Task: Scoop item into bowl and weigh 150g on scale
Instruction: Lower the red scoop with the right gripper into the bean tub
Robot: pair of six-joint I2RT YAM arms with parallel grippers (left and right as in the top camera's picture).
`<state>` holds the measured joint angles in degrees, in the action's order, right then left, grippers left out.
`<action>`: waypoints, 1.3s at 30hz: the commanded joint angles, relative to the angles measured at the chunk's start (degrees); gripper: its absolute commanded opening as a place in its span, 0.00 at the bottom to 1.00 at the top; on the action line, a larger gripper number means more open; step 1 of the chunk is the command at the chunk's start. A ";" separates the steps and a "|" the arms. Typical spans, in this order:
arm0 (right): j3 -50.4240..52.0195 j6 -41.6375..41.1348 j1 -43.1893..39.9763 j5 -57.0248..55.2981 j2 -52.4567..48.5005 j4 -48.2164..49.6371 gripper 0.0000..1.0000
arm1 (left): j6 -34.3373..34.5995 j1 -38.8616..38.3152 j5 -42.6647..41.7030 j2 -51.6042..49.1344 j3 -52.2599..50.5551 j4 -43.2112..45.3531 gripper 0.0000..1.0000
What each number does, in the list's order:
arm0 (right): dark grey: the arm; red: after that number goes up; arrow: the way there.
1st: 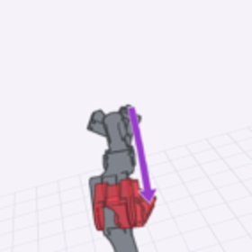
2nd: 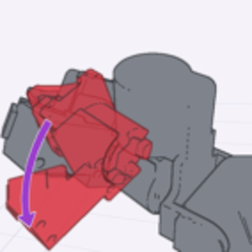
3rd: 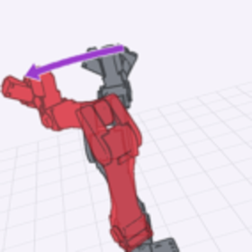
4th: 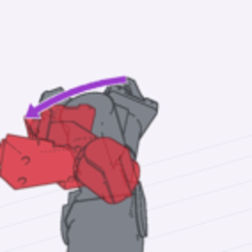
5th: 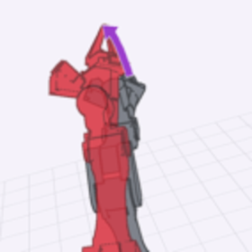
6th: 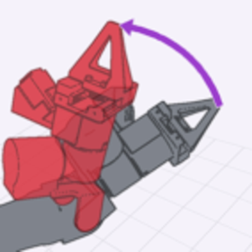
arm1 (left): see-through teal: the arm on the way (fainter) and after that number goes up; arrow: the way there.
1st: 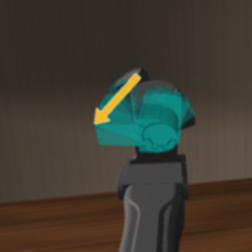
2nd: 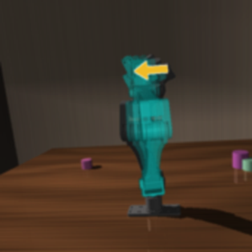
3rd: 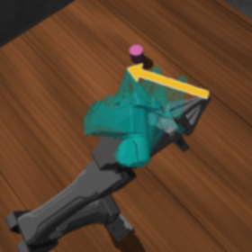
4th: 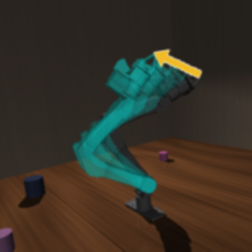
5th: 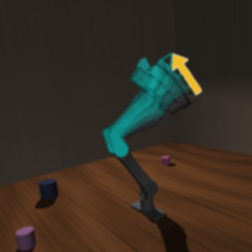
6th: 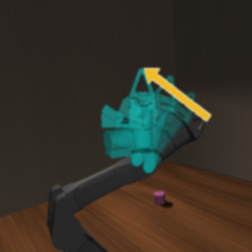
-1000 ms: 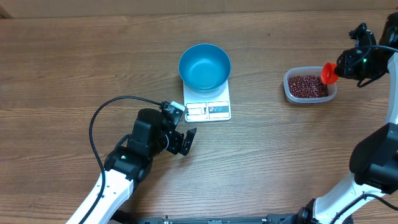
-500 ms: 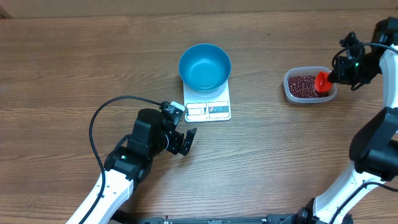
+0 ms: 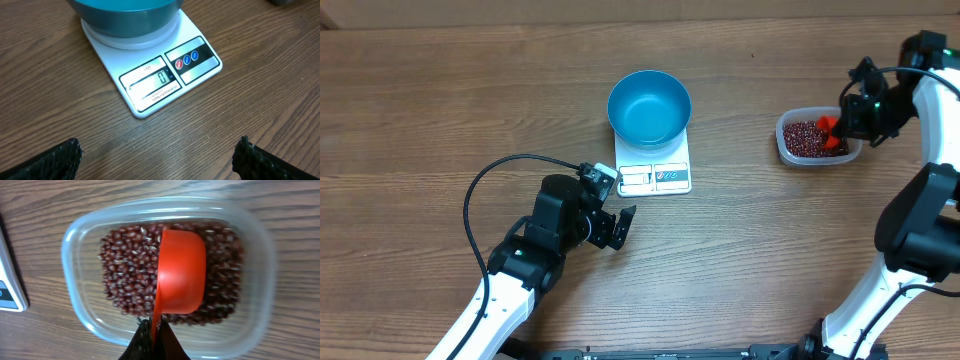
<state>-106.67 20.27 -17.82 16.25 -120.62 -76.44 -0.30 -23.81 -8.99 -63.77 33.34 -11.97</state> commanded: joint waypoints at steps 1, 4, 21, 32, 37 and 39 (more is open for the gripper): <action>1.86 -2.08 1.62 0.79 -0.92 0.46 0.04 | 0.50 -0.22 -0.68 0.11 0.24 0.15 1.00; 3.85 -2.27 1.79 2.14 -0.92 0.96 0.04 | 0.50 -0.22 -0.68 0.11 0.24 0.15 1.00; 6.99 -4.13 -1.92 16.52 -0.92 1.38 0.04 | 0.52 -0.22 -0.68 0.11 0.24 0.17 1.00; 8.96 -5.29 -6.01 25.20 -0.98 2.12 0.04 | 0.52 -0.22 -0.68 0.11 0.24 0.15 1.00; 11.34 -5.27 -7.10 26.14 -1.01 2.93 0.04 | 0.52 -0.22 -0.70 0.11 0.24 0.15 1.00; 12.28 -5.27 -7.67 27.89 -1.01 3.58 0.04 | 0.52 -0.22 -0.70 0.11 0.24 0.15 1.00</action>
<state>-95.57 15.00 -24.95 40.49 -120.75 -73.08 -0.30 -23.81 -8.99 -63.77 33.34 -11.99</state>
